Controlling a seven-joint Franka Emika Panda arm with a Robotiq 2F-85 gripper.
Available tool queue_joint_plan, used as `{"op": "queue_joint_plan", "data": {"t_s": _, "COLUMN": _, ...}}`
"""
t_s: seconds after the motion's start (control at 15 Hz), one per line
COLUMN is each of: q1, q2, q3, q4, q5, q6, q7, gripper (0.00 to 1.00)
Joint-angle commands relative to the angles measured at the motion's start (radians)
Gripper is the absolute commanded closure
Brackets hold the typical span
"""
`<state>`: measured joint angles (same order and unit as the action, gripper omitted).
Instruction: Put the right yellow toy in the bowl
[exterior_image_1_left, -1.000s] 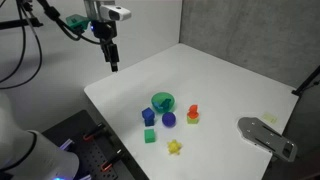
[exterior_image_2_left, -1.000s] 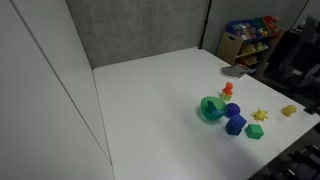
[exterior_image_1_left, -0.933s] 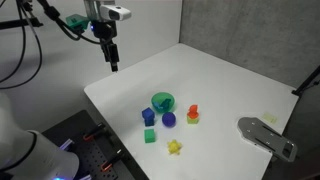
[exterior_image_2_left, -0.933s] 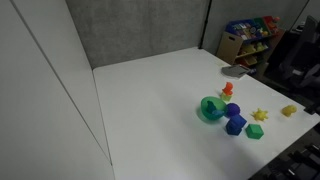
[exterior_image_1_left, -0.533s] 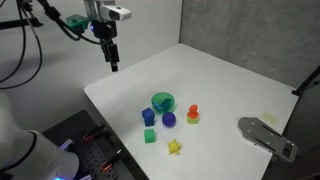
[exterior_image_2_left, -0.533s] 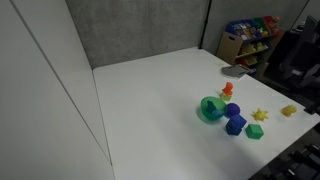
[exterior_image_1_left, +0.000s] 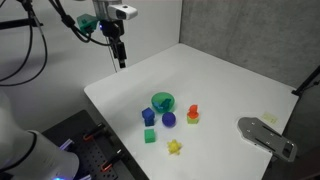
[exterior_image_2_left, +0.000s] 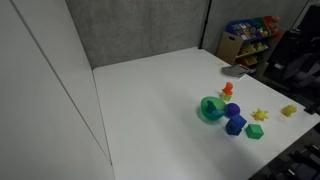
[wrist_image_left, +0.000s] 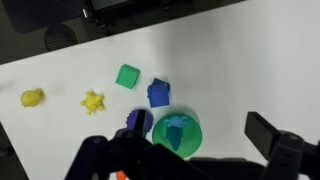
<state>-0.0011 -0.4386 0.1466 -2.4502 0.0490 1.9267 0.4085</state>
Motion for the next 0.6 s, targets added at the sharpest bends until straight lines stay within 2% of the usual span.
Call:
{"op": "queue_joint_plan", "data": {"t_s": 0.0, "q1": -0.020, "q2": 0.094, "q3": 0.003, "q4": 0.074, "q5": -0.019, "q6": 0.037, "q7": 0.062, "gripper": 0.00}}
{"op": "queue_joint_plan", "data": {"t_s": 0.2, "q1": -0.036, "q2": 0.173, "q3": -0.006, "q4": 0.118, "q5": -0.051, "q6": 0.089, "q7": 0.092, "gripper": 0.00}}
{"op": "queue_joint_plan", "data": {"t_s": 0.53, "q1": -0.050, "q2": 0.308, "q3": -0.053, "q4": 0.181, "q5": -0.123, "q6": 0.194, "q7": 0.050, "gripper": 0.00}}
